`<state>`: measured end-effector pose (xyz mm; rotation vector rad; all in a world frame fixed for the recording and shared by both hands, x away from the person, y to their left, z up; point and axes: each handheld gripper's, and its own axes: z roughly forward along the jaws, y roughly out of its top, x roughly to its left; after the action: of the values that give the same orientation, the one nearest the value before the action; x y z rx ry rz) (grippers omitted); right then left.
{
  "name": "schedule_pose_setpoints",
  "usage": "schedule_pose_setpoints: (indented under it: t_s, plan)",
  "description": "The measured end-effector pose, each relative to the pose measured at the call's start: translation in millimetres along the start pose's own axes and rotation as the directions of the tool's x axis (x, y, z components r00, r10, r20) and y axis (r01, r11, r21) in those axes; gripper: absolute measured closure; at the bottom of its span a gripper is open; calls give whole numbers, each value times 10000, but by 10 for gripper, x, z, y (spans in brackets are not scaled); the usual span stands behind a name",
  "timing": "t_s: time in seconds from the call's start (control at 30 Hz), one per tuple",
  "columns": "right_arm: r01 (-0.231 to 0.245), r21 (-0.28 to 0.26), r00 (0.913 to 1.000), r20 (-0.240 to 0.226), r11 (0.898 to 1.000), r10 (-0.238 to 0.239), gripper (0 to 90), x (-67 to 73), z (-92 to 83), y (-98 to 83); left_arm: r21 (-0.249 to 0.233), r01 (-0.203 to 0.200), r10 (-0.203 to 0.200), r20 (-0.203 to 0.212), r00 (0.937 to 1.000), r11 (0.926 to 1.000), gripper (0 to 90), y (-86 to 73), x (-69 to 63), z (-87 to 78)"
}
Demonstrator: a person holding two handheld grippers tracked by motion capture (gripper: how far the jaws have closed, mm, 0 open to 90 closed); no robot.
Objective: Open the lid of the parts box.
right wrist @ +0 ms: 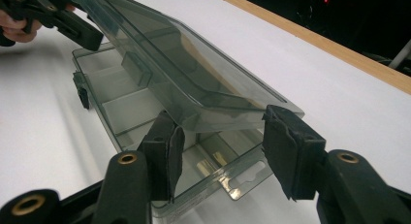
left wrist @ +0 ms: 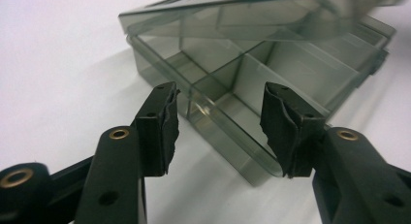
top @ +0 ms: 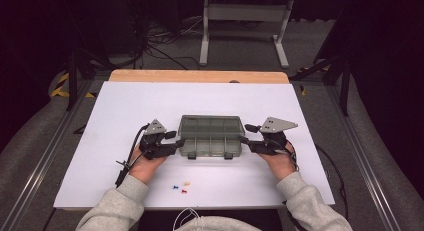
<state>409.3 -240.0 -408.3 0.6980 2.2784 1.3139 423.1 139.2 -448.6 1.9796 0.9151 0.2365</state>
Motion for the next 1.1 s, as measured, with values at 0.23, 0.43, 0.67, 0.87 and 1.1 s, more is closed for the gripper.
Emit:
schedule_pose_setpoints:
  t_s: [0.23,0.43,0.67,0.87,1.1]
  plan:
    - [20,-58,10000,-54,10000,-20,495,-17,13,10,739,551,-578,348,9977,9957,530,26,-6,100]
    - [84,-139,9999,-118,9999,-86,495,-46,1,40,1124,457,-502,373,9980,9926,539,27,-58,113]
    - [186,-173,9997,-172,9997,-189,497,-76,11,104,1271,496,-555,431,9975,9906,545,29,-77,95]
    - [165,-278,9996,-221,9995,-171,497,-148,30,199,1472,464,-532,425,9977,9880,544,27,-111,62]
    - [116,-385,9998,-171,9992,-123,502,-267,89,333,1493,403,-476,454,9978,9880,537,21,-105,49]
